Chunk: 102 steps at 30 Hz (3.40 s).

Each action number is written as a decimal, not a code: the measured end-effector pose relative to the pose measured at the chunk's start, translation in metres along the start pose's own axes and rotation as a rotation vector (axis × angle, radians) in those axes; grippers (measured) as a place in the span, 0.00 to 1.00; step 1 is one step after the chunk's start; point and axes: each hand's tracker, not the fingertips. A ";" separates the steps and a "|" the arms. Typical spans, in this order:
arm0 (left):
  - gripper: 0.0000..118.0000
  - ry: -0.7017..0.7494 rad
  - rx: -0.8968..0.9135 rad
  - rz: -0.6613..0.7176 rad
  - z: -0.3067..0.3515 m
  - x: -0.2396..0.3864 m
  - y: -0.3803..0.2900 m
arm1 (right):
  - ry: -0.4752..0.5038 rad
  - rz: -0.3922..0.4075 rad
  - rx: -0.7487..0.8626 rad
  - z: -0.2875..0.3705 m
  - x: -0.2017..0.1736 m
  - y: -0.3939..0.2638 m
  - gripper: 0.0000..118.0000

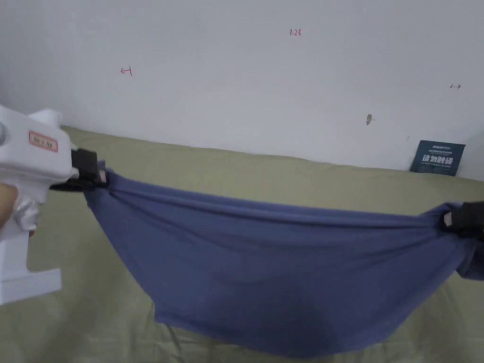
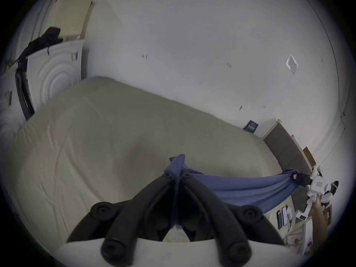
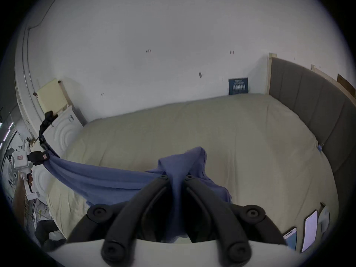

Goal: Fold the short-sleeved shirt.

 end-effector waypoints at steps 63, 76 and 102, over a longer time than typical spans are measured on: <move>0.85 0.035 0.140 -0.256 0.142 0.003 -0.273 | -0.159 0.280 0.512 0.202 -0.080 -0.250 0.00; 0.02 0.150 -0.284 -0.015 0.037 -0.040 -0.292 | -0.062 0.377 0.348 0.148 -0.076 -0.198 0.00; 0.02 0.128 -0.247 0.028 0.037 -0.045 -0.291 | 0.073 0.491 -0.564 -0.236 -0.074 -0.051 0.10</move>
